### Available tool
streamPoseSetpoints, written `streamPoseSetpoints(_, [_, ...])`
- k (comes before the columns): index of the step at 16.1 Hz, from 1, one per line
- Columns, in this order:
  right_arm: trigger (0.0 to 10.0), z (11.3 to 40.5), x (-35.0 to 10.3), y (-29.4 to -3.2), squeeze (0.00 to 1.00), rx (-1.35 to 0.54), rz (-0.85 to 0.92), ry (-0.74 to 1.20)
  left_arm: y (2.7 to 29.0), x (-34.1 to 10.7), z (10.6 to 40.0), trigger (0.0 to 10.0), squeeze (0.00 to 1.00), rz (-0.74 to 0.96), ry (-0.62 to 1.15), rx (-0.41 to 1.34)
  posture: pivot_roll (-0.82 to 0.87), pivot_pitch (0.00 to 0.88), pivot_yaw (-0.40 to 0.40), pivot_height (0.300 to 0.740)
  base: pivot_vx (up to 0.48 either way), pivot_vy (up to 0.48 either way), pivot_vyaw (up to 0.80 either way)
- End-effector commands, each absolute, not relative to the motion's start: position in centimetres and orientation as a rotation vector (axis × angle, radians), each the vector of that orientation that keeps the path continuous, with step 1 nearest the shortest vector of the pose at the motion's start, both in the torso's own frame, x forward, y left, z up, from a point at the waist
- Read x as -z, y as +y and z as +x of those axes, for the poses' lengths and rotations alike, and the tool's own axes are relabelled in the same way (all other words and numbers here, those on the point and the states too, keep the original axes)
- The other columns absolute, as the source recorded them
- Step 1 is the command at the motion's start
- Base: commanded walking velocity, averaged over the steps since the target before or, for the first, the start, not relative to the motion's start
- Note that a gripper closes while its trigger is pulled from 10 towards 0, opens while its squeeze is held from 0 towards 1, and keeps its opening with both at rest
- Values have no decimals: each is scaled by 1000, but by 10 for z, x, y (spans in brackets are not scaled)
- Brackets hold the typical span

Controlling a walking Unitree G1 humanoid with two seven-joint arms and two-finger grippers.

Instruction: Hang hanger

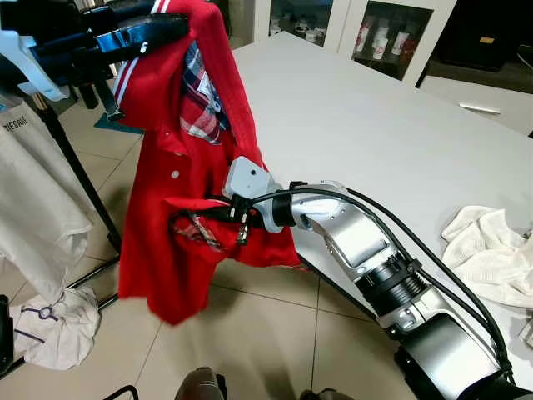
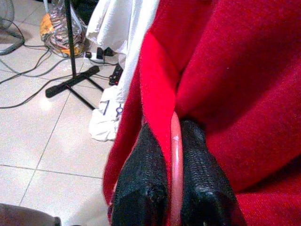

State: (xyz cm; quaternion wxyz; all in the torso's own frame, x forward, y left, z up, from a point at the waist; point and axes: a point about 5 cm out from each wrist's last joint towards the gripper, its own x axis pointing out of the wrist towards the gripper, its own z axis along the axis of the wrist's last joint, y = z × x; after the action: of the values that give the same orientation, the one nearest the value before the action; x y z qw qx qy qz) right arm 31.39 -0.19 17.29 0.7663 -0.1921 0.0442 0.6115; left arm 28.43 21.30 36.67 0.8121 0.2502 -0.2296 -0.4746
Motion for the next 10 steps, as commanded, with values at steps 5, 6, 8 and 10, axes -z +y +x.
streamPoseSetpoints(5, [0,313,-176,-1,0,-1337,-434,81,213,-375,278,10000,0,549,-544,1001,128,29,-5,740,0,0,0])
streamPoseSetpoints(6, [0,313,-176,-1,0,-1337,-434,81,213,-375,278,10000,0,549,-544,1001,128,29,-5,740,0,0,0])
streamPoseSetpoints(8, [0,313,-176,-1,0,-1337,-434,81,213,-375,278,10000,0,549,-544,1001,128,29,-5,740,0,0,0])
streamPoseSetpoints(10, [0,313,-175,-3,0,-1335,-455,83,212,-374,278,10000,0,548,-545,998,128,29,-5,740,0,0,0])
